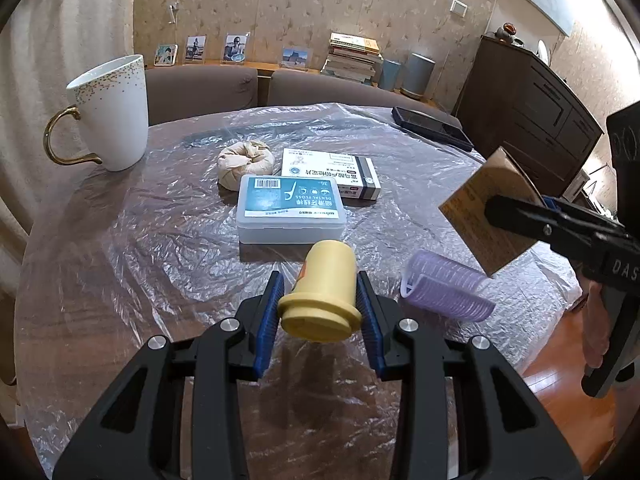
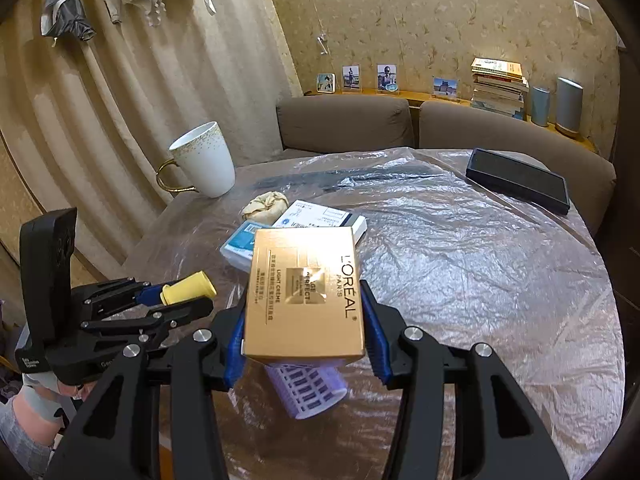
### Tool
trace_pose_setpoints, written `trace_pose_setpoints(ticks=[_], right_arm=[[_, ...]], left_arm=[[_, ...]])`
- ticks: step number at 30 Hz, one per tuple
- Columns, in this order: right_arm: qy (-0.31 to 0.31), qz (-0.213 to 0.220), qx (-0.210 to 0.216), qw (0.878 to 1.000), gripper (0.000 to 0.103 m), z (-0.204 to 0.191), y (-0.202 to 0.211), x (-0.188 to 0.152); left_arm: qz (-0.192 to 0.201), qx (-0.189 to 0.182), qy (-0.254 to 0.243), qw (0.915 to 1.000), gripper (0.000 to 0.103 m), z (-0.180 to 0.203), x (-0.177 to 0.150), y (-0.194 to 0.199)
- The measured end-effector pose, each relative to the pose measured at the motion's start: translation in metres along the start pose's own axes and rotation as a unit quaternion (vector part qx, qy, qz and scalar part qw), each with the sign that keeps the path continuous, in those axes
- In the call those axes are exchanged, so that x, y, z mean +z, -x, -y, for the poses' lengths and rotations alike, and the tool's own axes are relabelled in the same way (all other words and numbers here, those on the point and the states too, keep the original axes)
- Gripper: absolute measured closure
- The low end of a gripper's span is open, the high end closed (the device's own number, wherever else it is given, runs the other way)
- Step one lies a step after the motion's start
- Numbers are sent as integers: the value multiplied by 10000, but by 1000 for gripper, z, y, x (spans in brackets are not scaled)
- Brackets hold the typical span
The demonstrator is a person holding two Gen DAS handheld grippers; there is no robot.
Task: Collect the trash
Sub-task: 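Carry the yellow cup with the left tool while the right tool carries the gold box over the bin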
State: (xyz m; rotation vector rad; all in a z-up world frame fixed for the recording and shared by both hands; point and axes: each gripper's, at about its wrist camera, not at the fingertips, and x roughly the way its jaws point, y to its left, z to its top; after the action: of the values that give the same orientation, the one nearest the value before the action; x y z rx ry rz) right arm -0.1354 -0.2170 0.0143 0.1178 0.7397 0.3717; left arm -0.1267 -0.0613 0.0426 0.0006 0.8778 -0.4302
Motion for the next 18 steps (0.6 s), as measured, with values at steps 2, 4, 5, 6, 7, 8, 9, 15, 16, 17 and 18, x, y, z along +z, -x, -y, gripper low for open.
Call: trace_pose_setpoints(ticks=[2, 4, 5, 6, 7, 8, 9, 15, 16, 17, 18], right_arm=[[-8, -25, 7, 10000, 55, -4, 2, -5], [-13, -58, -15, 10000, 55, -7, 4, -9], [-23, -79, -21, 10000, 55, -8, 4, -12], [-39, -101, -28, 9999, 55, -10, 5, -15], [-54, -123, -40, 9999, 55, -11, 5, -17], [-63, -134, -51, 9999, 55, -12, 6, -19], [-73, -153, -66, 9998, 55, -13, 7, -21], [-90, -257, -121, 9996, 55, -23, 10, -32], [-91, -266, -131, 9995, 55, -25, 11, -34], [-91, -276, -150, 9995, 55, -27, 12, -36], [-85, -277, -166, 9994, 55, -28, 13, -38]], left_arm=[[-5, -4, 3, 10000, 65, 0, -3, 2], [-7, -25, 5, 10000, 65, 1, -6, 4], [-10, -35, 0, 10000, 65, 0, -6, 5], [-10, -43, -6, 10000, 65, 0, -7, 6], [-12, -47, -18, 10000, 65, 1, -9, 7], [-11, -47, -28, 10000, 65, 1, -11, 9], [-13, -43, -43, 10000, 65, 1, -12, 9], [-5, -36, -166, 9999, 65, 4, -22, 19], [-8, -42, -195, 9998, 65, 4, -24, 20], [-8, -52, -211, 9998, 65, 5, -25, 21], [-9, -67, -223, 9997, 65, 5, -26, 22]])
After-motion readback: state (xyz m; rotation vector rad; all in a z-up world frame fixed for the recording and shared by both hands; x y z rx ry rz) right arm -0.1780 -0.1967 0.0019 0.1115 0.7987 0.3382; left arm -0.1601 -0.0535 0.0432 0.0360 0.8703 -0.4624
